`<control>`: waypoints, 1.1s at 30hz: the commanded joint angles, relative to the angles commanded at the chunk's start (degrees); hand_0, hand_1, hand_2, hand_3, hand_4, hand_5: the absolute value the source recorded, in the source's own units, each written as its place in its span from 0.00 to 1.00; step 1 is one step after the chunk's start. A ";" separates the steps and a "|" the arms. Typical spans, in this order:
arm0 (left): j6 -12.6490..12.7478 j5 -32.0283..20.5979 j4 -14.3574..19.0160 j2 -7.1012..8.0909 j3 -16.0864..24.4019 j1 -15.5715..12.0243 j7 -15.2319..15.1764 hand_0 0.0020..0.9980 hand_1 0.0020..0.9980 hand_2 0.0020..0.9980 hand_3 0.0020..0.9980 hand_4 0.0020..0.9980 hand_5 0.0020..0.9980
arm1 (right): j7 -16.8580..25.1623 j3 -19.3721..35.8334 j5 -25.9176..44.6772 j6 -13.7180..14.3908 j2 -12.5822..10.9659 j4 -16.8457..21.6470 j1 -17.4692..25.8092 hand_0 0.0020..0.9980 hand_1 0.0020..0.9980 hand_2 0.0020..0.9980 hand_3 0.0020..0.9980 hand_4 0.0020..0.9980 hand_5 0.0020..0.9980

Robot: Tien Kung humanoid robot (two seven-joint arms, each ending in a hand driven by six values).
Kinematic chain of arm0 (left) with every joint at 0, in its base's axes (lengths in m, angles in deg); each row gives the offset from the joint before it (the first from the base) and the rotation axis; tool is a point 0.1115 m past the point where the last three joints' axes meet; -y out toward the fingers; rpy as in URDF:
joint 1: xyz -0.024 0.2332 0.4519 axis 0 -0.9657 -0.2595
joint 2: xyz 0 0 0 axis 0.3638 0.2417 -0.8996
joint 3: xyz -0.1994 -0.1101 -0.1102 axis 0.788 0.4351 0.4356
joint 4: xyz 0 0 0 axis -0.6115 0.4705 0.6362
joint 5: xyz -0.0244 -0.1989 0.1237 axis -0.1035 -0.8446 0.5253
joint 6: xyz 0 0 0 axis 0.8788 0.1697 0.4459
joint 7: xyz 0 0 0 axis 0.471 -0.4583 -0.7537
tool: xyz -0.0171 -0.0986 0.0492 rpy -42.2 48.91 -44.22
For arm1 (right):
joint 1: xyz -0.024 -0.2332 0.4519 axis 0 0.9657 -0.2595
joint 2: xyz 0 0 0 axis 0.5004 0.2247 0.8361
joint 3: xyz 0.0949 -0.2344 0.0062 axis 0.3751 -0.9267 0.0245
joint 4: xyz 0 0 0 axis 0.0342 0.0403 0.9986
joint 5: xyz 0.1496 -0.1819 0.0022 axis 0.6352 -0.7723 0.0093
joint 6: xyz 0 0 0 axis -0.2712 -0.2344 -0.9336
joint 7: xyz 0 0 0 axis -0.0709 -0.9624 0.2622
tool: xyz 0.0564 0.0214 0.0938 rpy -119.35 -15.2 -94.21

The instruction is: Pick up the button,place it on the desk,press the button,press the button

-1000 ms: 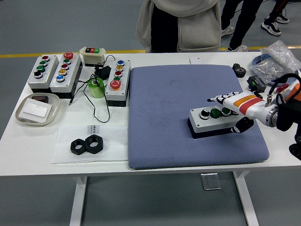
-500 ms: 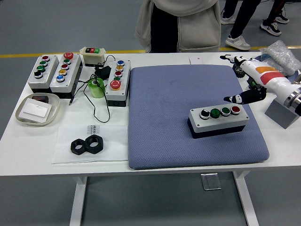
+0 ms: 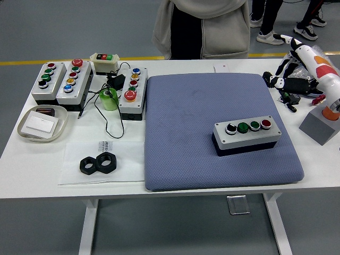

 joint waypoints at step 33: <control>-0.19 -1.92 -0.05 0.09 -1.14 1.11 -0.51 0.71 0.83 0.89 0.83 0.65 1.00 | -7.09 4.89 2.12 -13.15 -4.10 5.37 8.99 0.03 0.00 0.07 0.77 0.55 0.15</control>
